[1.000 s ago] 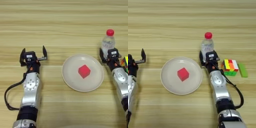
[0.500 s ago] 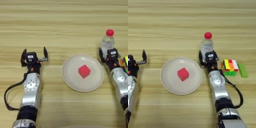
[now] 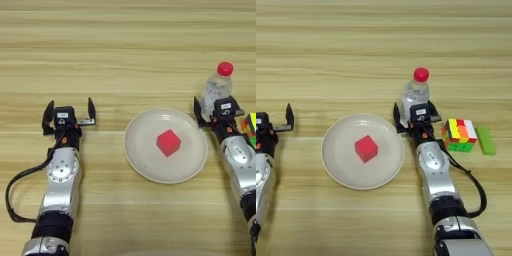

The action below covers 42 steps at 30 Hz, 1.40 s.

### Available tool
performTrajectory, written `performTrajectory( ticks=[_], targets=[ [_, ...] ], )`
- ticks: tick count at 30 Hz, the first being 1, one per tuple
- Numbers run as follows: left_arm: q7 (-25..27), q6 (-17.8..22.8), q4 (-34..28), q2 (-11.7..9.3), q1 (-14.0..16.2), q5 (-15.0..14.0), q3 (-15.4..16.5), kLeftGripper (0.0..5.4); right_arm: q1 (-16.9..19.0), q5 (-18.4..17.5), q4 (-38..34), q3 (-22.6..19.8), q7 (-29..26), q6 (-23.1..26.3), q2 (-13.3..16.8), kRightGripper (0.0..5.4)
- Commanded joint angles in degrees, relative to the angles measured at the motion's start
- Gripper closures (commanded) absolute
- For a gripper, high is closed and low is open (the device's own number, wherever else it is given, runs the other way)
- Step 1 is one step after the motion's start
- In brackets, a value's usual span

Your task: Move the objects on the table

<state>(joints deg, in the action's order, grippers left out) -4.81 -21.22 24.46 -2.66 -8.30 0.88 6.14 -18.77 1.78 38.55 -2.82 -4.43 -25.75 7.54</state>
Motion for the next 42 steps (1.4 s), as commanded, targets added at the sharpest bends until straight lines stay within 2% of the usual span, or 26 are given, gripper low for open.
performTrajectory(
  ticks=[1,4,14,17,24,34,42],
  targets=[
    [0.4,-0.3,0.7,-0.1,-0.8,0.2,-0.4,0.0,0.4,-0.6,-2.4,-0.3,-0.2,0.7,0.2,0.32],
    [0.4,-0.3,0.7,-0.1,-0.9,0.0,-0.4,0.0,1.5,-0.6,-5.1,-0.4,-0.1,1.4,0.5,0.02],
    [0.6,-0.5,1.5,0.1,-1.2,-0.2,-0.4,0.0,9.0,0.0,-18.9,-1.3,0.6,5.9,2.5,0.02],
    [0.7,-0.6,1.9,0.1,-1.4,-0.3,-0.3,0.0,10.3,1.2,-20.0,-1.8,1.4,6.7,3.5,0.02],
    [0.6,-0.8,2.3,-0.1,-1.9,-0.7,0.0,0.0,15.0,1.3,-25.8,-2.9,0.9,8.8,5.2,0.02],
    [0.6,-1.1,3.3,-0.4,-2.8,-0.9,0.1,0.0,16.8,0.1,-29.9,-2.3,-0.4,11.3,4.8,0.02],
    [0.6,-0.9,2.3,-0.4,-2.2,-0.9,0.1,0.0,20.9,-1.3,-34.0,-3.8,-0.5,13.1,5.3,0.02]
  ],
)
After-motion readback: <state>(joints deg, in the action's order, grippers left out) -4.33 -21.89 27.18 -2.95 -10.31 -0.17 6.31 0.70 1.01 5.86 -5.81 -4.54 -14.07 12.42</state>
